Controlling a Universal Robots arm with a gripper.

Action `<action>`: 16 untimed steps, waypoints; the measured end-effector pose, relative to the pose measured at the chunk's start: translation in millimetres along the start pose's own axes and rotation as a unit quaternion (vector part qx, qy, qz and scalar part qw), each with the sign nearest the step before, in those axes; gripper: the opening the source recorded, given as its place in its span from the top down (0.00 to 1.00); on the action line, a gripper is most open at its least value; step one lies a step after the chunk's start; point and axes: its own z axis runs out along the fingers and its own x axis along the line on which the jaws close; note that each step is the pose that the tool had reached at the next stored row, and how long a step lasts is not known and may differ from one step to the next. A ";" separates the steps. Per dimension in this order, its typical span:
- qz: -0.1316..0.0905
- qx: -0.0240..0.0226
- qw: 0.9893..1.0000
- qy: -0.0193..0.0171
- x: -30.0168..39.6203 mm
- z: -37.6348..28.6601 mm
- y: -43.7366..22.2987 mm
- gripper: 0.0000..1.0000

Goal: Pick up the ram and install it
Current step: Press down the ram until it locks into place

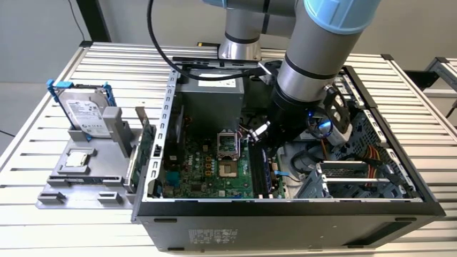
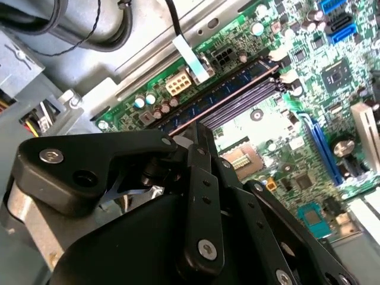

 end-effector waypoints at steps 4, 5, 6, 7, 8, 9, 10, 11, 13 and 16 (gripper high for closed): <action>-0.027 0.001 1.000 0.001 0.0 0.1 0.0 1.00; -0.033 0.001 0.999 0.001 0.0 0.1 0.0 1.00; -0.040 0.001 0.999 0.001 0.0 0.1 0.0 1.00; -0.046 0.002 0.999 0.001 0.0 0.0 0.0 1.00; -0.053 0.002 0.999 0.001 0.0 0.0 0.0 1.00; -0.059 0.002 0.998 0.002 0.0 0.0 0.0 1.00; -0.066 0.002 0.998 0.002 -0.1 0.1 0.0 1.00; -0.071 0.003 0.997 0.002 -0.1 0.1 0.0 1.00; -0.084 0.003 0.996 0.002 -0.1 0.1 0.0 1.00; -0.100 0.003 0.995 0.002 -0.1 0.1 0.0 1.00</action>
